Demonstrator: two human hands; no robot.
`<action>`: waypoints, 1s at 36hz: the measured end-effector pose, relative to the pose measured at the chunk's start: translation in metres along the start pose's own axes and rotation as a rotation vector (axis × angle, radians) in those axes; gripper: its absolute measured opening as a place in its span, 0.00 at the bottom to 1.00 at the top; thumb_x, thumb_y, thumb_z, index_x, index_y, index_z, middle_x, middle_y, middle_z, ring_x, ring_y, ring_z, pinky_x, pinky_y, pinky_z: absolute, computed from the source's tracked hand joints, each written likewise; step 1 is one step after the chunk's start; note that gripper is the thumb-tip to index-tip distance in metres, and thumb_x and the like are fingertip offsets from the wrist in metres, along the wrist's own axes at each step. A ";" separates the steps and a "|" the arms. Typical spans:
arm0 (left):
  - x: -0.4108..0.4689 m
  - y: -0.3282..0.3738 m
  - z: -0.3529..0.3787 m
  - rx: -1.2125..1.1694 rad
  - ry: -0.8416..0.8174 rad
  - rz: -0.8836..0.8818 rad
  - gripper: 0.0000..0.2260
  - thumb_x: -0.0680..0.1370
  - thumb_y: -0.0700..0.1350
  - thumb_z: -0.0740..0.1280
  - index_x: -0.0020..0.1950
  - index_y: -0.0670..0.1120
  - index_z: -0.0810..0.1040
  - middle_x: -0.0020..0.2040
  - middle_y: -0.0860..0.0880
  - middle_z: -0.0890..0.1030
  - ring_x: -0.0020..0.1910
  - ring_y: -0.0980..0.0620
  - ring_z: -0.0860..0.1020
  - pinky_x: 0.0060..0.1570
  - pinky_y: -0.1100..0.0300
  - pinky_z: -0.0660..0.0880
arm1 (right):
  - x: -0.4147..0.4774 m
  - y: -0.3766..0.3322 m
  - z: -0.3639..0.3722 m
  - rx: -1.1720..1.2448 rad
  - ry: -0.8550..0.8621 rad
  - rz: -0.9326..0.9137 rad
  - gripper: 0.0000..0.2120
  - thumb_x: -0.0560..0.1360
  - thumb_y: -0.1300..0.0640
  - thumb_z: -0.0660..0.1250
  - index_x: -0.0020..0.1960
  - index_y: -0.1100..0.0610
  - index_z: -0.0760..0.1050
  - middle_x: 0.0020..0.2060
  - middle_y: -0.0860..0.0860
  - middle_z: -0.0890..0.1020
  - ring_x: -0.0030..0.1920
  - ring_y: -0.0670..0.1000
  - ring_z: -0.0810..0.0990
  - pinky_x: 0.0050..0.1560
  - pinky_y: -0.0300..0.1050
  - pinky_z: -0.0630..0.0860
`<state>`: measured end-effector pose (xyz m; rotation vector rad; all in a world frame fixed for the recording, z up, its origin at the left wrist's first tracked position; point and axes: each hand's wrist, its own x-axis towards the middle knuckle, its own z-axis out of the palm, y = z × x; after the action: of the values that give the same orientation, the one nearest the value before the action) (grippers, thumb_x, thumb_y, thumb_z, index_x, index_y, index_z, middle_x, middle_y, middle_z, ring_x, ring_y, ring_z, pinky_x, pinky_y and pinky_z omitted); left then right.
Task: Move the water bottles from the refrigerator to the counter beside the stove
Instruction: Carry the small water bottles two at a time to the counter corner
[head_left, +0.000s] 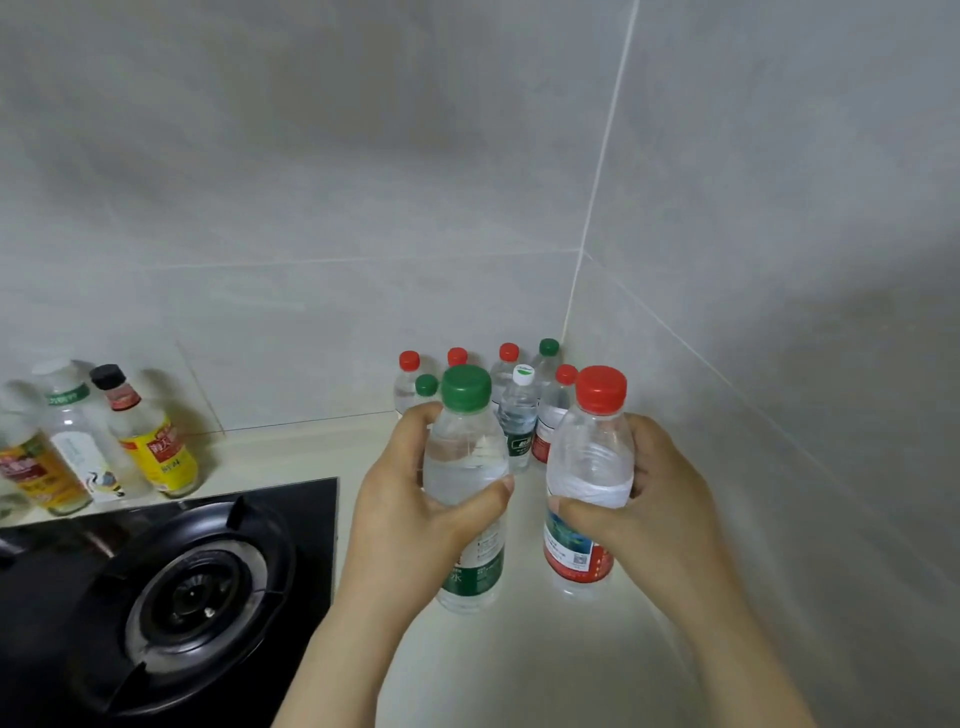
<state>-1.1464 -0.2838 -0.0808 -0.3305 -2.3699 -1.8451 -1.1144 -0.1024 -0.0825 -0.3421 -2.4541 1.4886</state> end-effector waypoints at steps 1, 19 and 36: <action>0.005 -0.003 0.004 0.004 0.000 -0.006 0.21 0.67 0.42 0.77 0.54 0.57 0.74 0.46 0.64 0.81 0.43 0.64 0.79 0.38 0.74 0.74 | 0.006 0.004 -0.001 -0.001 -0.007 0.008 0.29 0.61 0.58 0.78 0.56 0.40 0.71 0.47 0.41 0.81 0.45 0.40 0.81 0.42 0.37 0.78; 0.069 -0.070 0.059 0.071 -0.033 -0.159 0.20 0.67 0.40 0.77 0.52 0.56 0.75 0.46 0.60 0.82 0.45 0.58 0.80 0.47 0.57 0.80 | 0.107 0.093 0.012 -0.073 -0.060 0.136 0.28 0.59 0.62 0.79 0.53 0.44 0.72 0.45 0.43 0.82 0.45 0.44 0.81 0.43 0.41 0.77; 0.106 -0.126 0.077 0.129 -0.088 -0.260 0.20 0.66 0.41 0.77 0.52 0.56 0.74 0.43 0.59 0.81 0.42 0.58 0.78 0.39 0.64 0.75 | 0.156 0.147 0.039 -0.141 -0.129 0.219 0.27 0.58 0.61 0.78 0.52 0.46 0.72 0.43 0.42 0.81 0.45 0.46 0.80 0.47 0.49 0.80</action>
<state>-1.2766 -0.2285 -0.1947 -0.0948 -2.6881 -1.7986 -1.2644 -0.0180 -0.2163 -0.5764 -2.7065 1.4629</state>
